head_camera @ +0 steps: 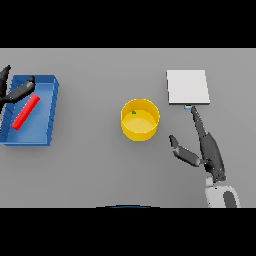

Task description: Pick up the red beaker and tilt it to pour out 1 green nut into yellow bowl. Pick up the yellow bowl and place it on the metallic measuring scale.

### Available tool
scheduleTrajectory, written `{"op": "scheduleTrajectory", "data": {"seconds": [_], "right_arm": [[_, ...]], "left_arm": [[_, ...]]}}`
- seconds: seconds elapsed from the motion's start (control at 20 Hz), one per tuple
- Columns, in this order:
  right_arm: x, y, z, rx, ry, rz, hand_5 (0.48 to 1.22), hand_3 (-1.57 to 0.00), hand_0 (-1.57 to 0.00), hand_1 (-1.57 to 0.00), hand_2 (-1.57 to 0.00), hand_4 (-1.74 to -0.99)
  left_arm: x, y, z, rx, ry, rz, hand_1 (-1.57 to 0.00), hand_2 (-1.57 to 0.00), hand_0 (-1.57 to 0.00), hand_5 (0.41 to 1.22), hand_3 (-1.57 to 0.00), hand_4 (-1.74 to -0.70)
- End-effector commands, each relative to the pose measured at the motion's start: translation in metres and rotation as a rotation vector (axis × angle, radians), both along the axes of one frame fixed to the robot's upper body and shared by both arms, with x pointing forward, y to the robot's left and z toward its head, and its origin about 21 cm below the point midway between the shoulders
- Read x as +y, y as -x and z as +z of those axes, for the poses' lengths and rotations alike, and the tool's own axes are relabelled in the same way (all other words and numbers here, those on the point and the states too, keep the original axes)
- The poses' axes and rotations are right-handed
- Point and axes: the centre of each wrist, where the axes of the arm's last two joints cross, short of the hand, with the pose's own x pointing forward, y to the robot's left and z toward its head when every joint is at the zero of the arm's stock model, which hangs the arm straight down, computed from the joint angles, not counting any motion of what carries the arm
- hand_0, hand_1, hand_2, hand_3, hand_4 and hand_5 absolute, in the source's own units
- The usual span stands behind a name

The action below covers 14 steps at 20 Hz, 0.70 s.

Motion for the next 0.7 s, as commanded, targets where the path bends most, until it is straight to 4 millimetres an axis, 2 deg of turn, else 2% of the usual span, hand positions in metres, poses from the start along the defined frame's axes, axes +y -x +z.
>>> {"op": "scheduleTrajectory", "data": {"seconds": [0.0,0.2,0.35,0.5,0.55,0.65], "right_arm": [[-0.002,-0.004,0.006,-0.015,0.018,0.033,0.694,0.00,0.00,0.00,0.00,-1.162],[0.000,-0.028,0.023,-0.015,0.174,0.176,0.707,0.00,0.00,0.00,0.00,-1.234],[0.005,-0.042,0.036,-0.022,0.385,0.253,0.683,0.00,0.00,0.00,0.00,-1.278],[0.014,-0.056,0.045,-0.069,0.598,0.369,0.669,0.00,0.00,0.00,0.00,-1.278],[0.017,-0.061,0.050,-0.079,0.668,0.407,0.668,0.00,0.00,0.00,0.00,-1.276],[0.027,-0.069,0.054,-0.100,0.737,0.477,0.664,0.00,0.00,0.00,0.00,-1.270]], "left_arm": [[-0.003,-0.002,0.003,-0.010,0.006,-0.006,-0.03,-0.03,-0.03,0.679,-0.02,-0.78],[-0.008,0.002,-0.004,0.011,0.018,0.000,-0.01,-0.01,-0.01,0.704,-0.01,-0.79],[-0.011,0.002,-0.004,0.011,0.018,-0.005,0.00,0.00,-0.01,0.710,0.00,-0.79],[-0.013,0.003,-0.009,0.012,0.014,-0.009,0.00,0.00,0.00,0.708,0.00,-0.80],[-0.008,0.002,-0.002,0.004,0.014,-0.006,0.00,0.00,0.00,0.712,0.00,-0.79],[-0.008,0.003,-0.005,0.007,0.016,-0.004,0.00,0.00,0.00,0.719,0.00,-0.79]]}}
